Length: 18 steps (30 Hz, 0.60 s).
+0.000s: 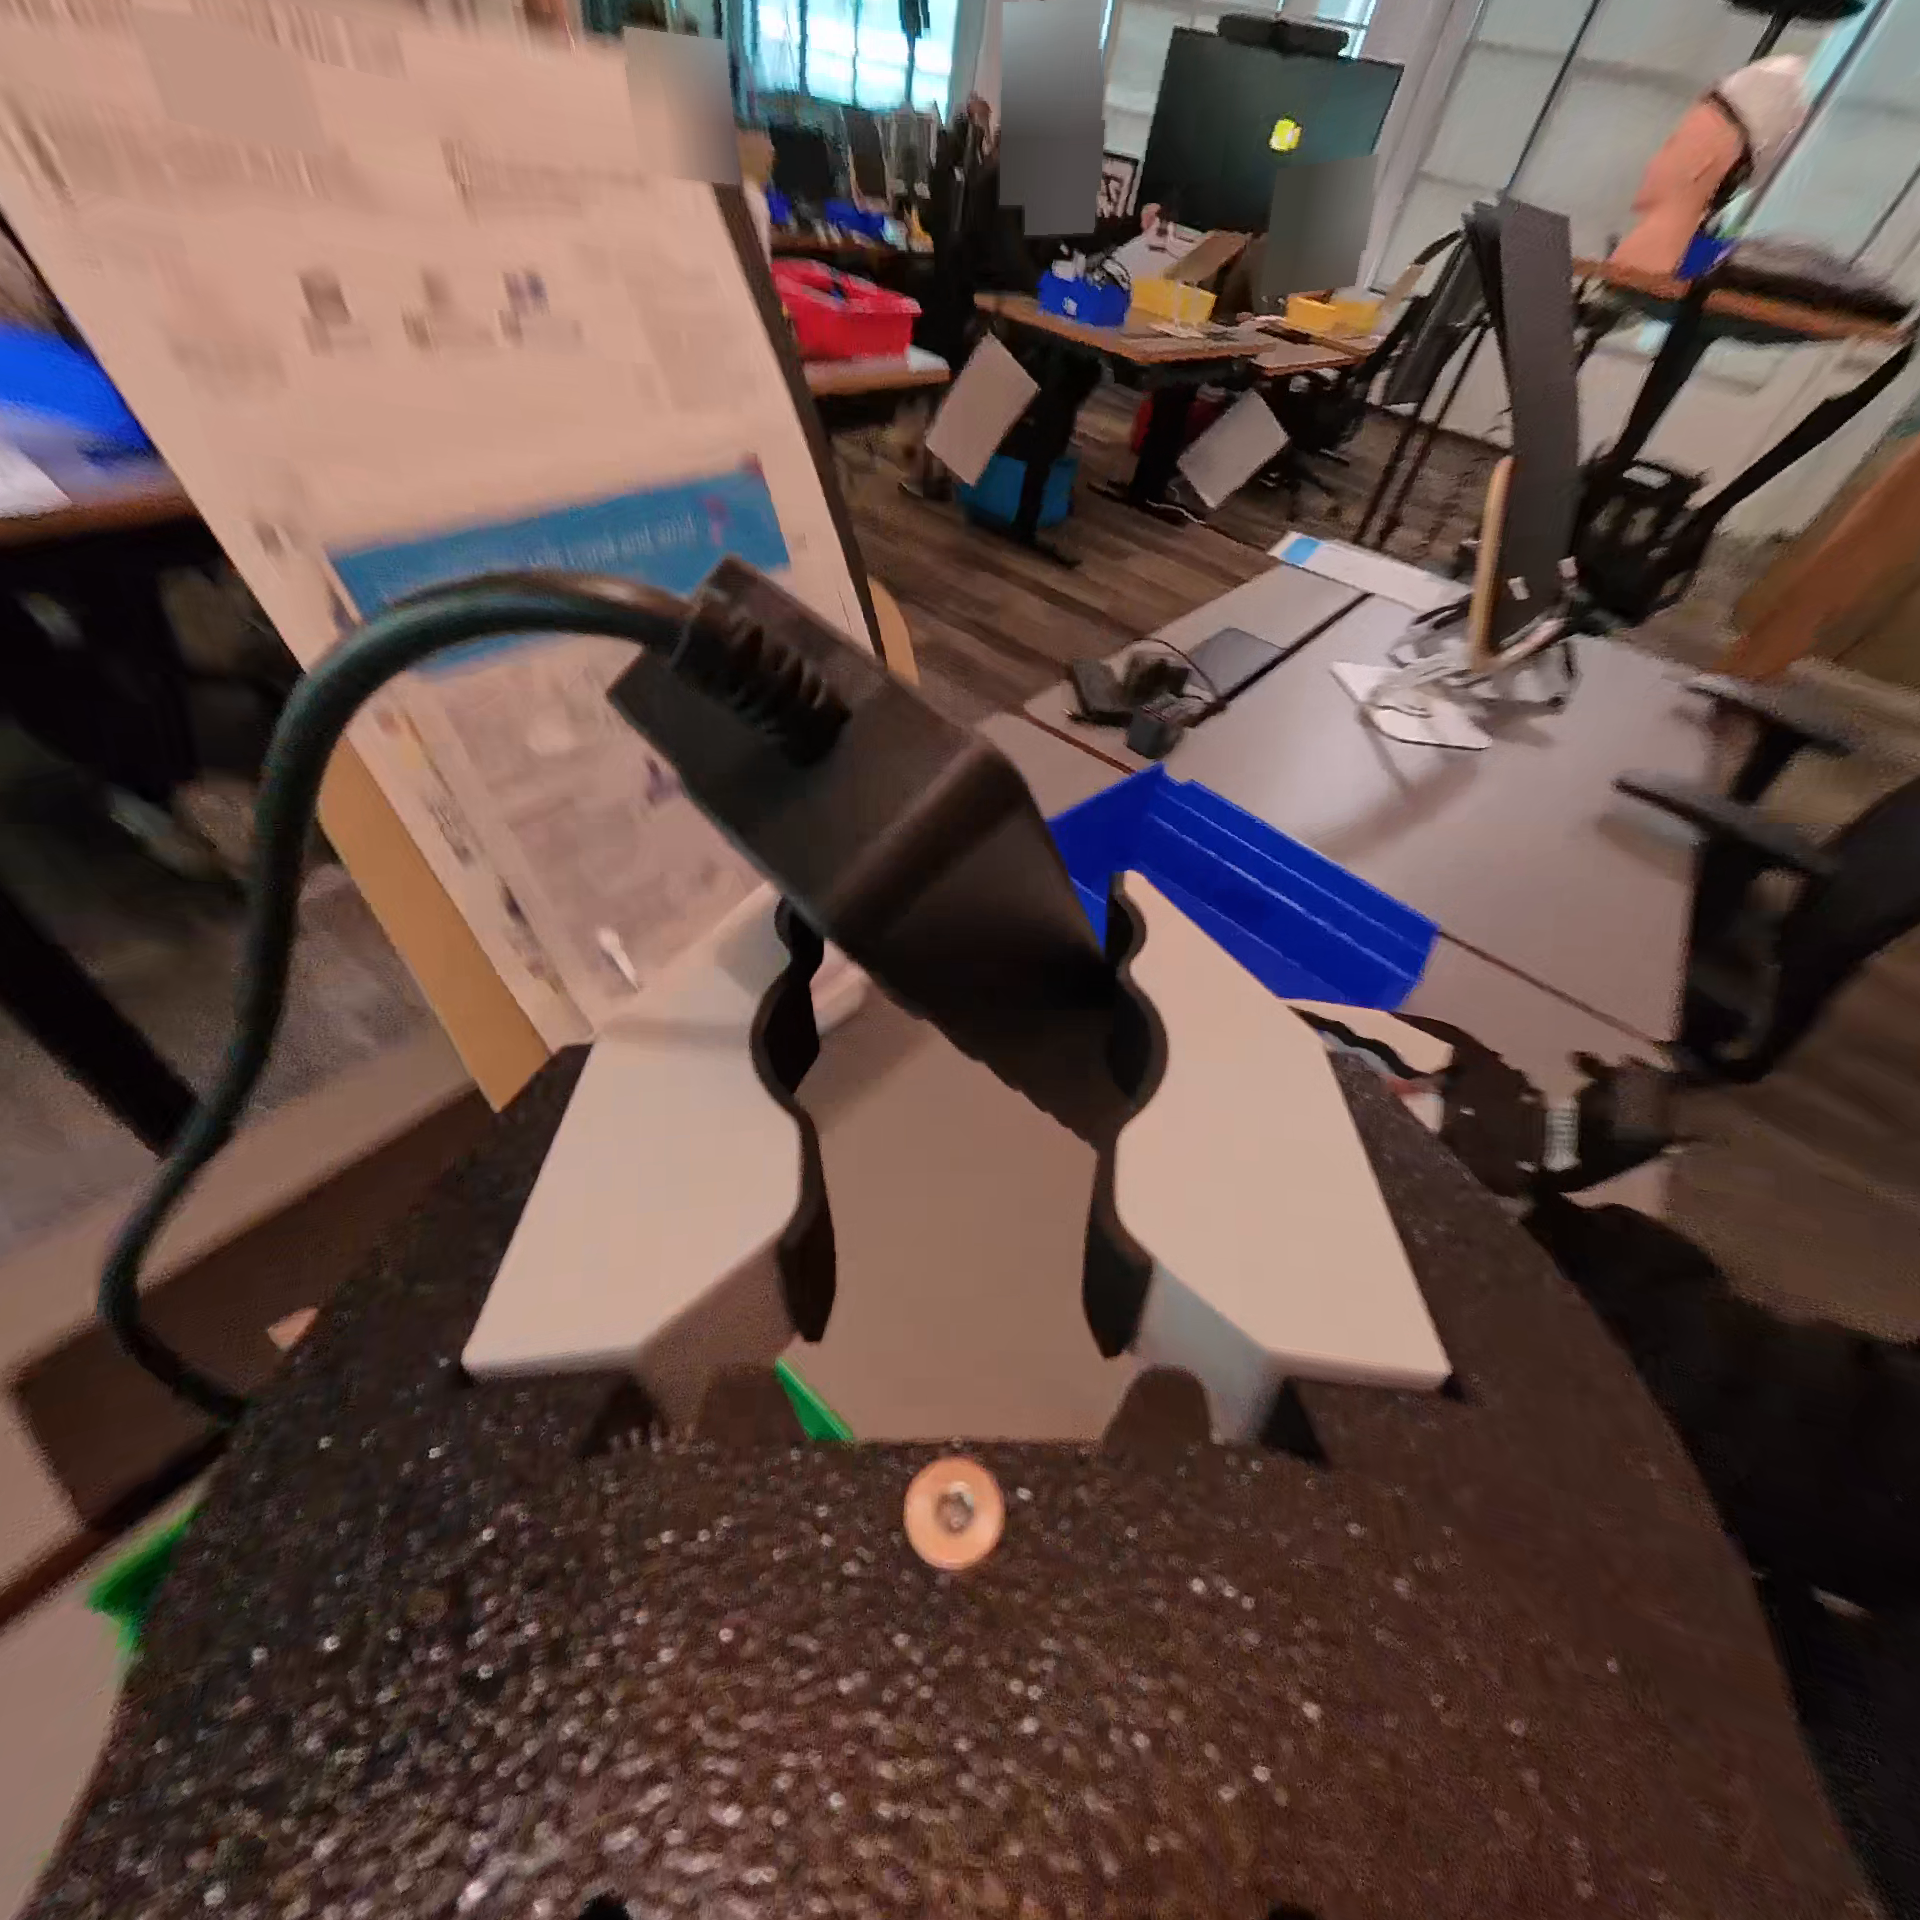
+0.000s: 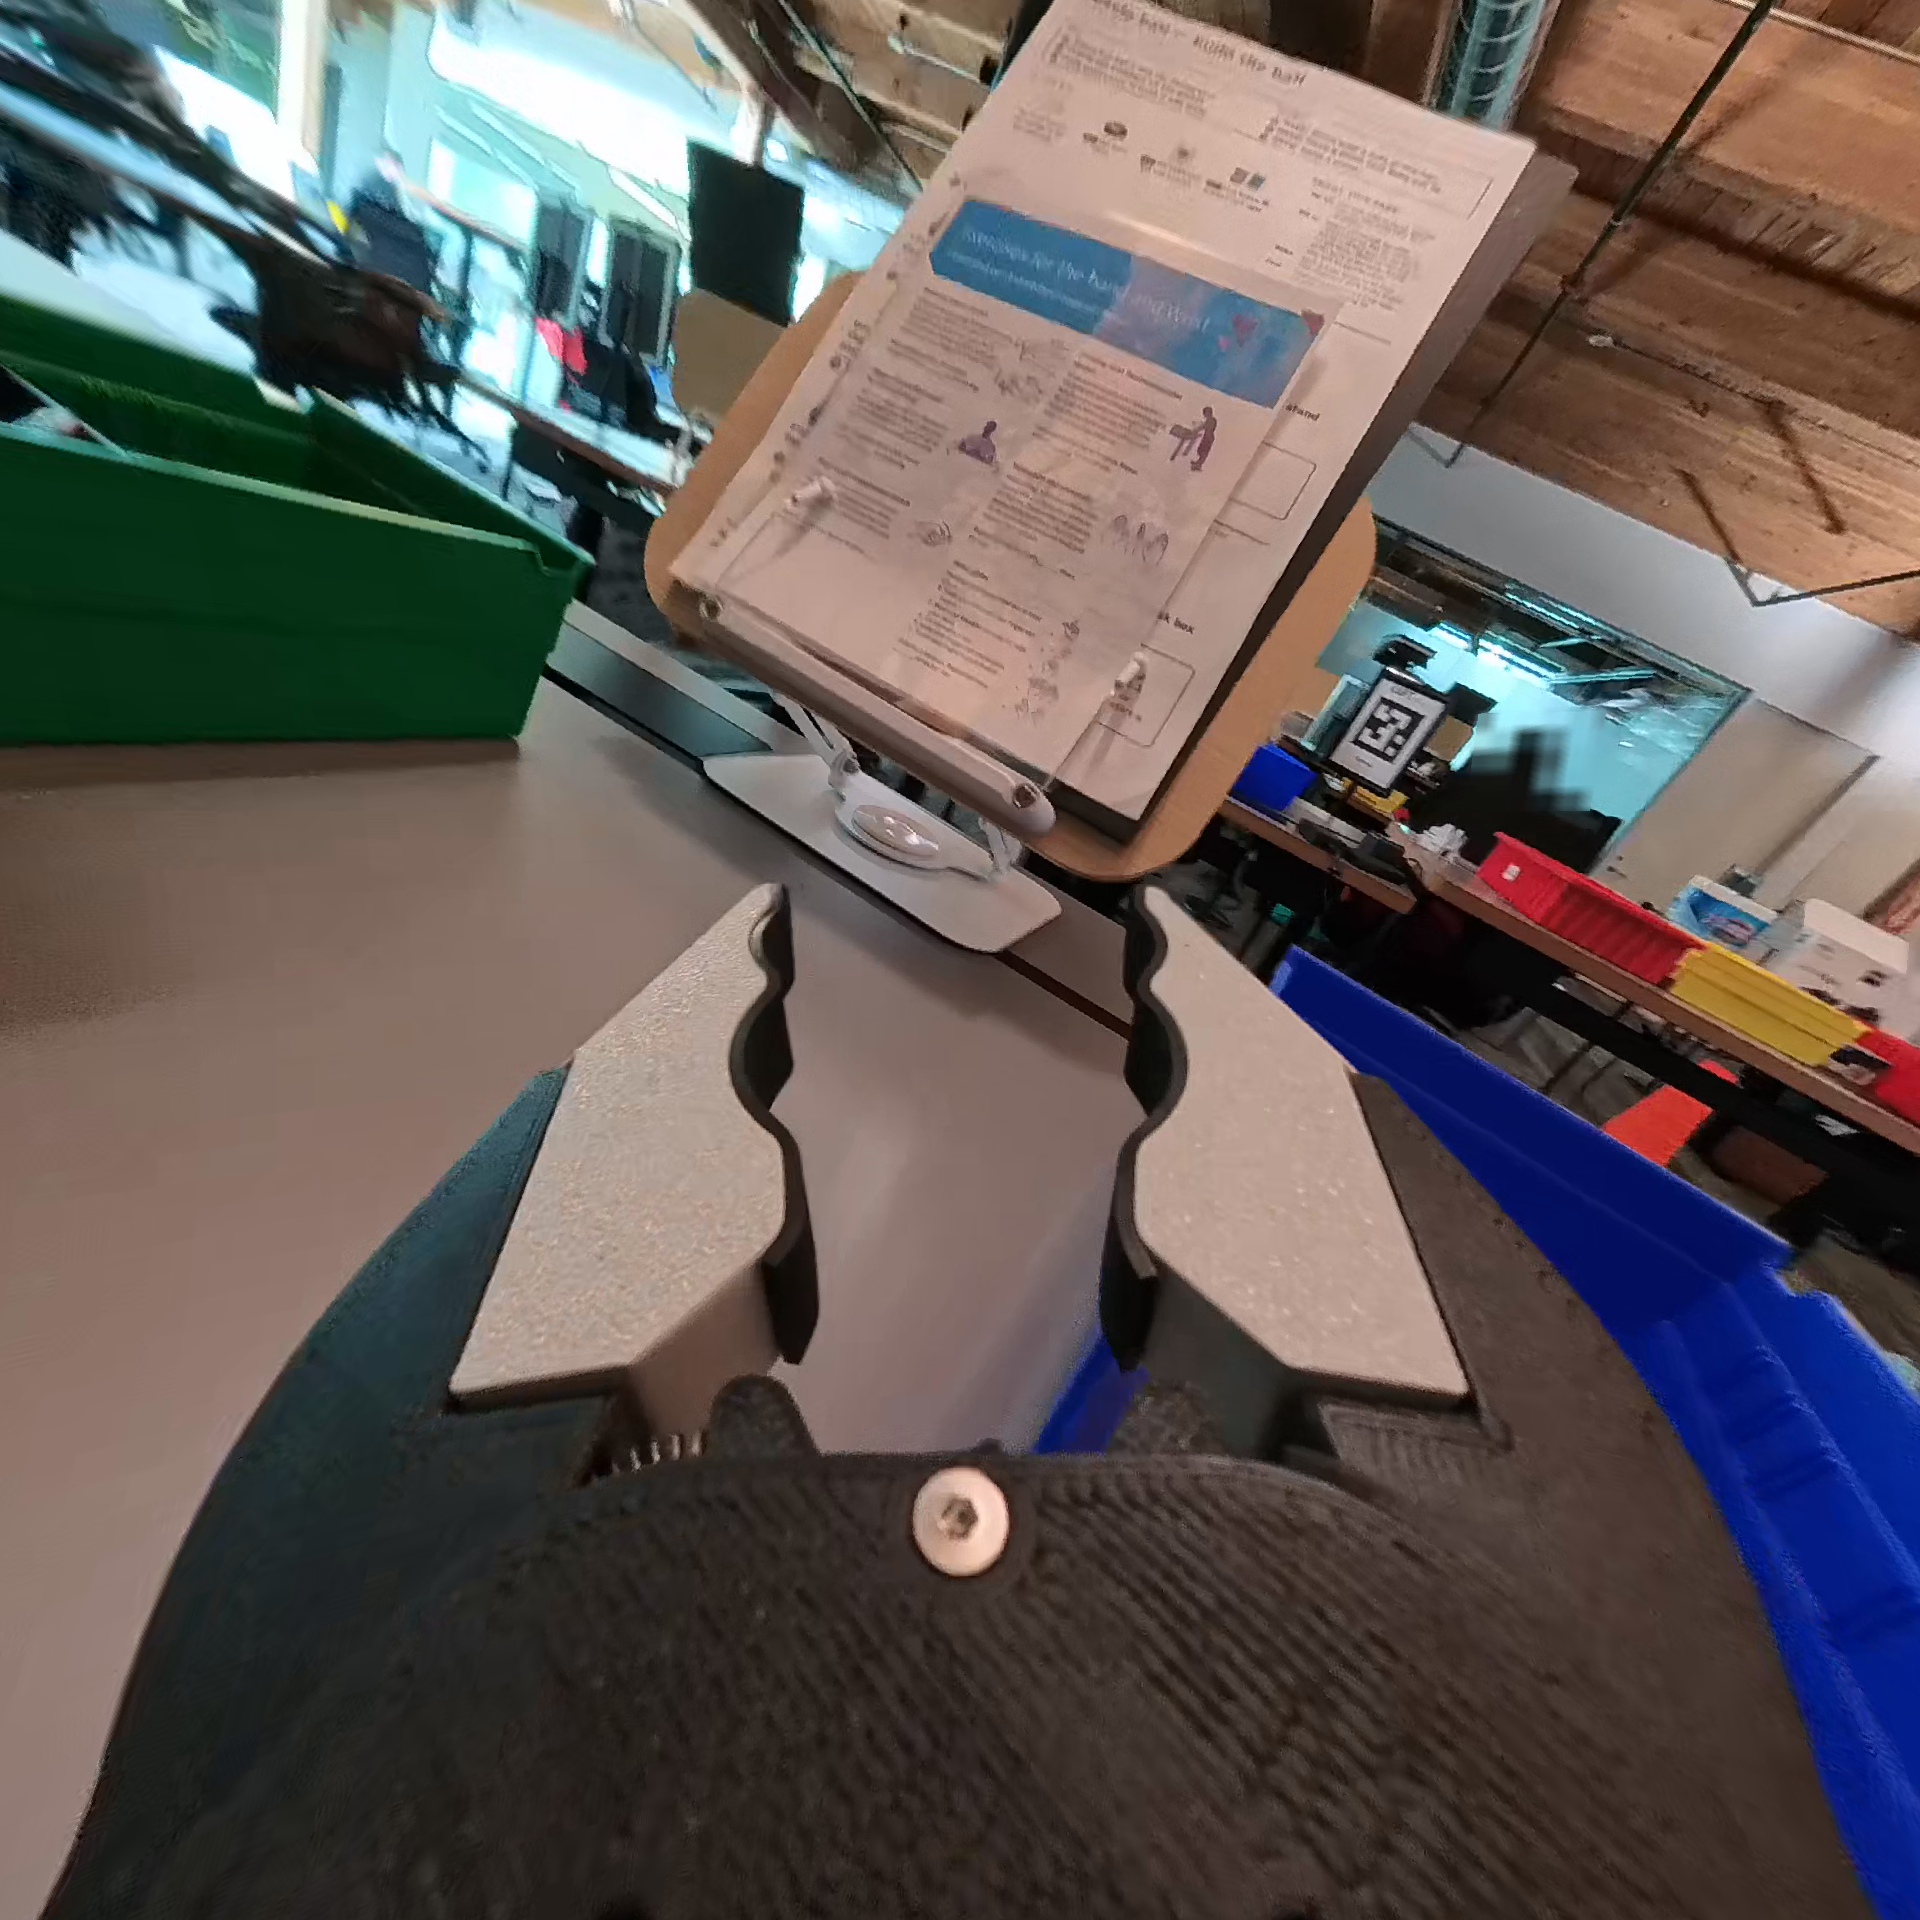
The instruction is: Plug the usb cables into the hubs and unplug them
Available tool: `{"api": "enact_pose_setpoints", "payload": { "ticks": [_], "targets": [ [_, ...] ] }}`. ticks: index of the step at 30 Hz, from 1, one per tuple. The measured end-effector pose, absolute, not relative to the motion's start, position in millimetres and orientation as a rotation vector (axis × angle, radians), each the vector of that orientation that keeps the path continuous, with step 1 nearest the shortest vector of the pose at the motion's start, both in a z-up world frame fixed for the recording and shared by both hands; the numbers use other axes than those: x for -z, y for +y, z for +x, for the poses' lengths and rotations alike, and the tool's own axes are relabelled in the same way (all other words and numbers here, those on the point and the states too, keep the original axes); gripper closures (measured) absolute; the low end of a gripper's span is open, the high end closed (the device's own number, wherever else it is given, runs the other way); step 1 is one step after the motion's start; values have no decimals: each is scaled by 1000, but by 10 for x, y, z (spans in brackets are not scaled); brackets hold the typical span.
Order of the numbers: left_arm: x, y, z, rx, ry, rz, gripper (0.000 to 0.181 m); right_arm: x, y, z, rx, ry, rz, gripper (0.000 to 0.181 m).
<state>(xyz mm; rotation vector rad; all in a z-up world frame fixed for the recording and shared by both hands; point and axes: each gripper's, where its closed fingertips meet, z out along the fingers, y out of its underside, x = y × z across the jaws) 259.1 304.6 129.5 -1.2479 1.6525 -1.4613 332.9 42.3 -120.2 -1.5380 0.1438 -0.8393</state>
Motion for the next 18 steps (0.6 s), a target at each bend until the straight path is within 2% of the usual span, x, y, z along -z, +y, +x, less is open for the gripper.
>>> {"api": "enact_pose_setpoints", "payload": {
  "ticks": [5, 10, 14, 18],
  "targets": [
    [-1466, 2782, 2564, 1136, 1690, -1017, 129, 1014, 493, 3130, 570, 152, -1416, 109],
    [-1007, 2098, 2439, 1146, 1861, -853, 130, 595, 484, 2835, 260, 181, -1258, 91],
    [-601, 1437, 2270, 1167, 1942, -689, 131, 262, 538, 2418, 34, 120, -1212, 90],
    [-250, 942, 2226, 1262, 1934, -777, 131, 252, 735, 2151, -11, 89, -1263, 90]
  ]
}}
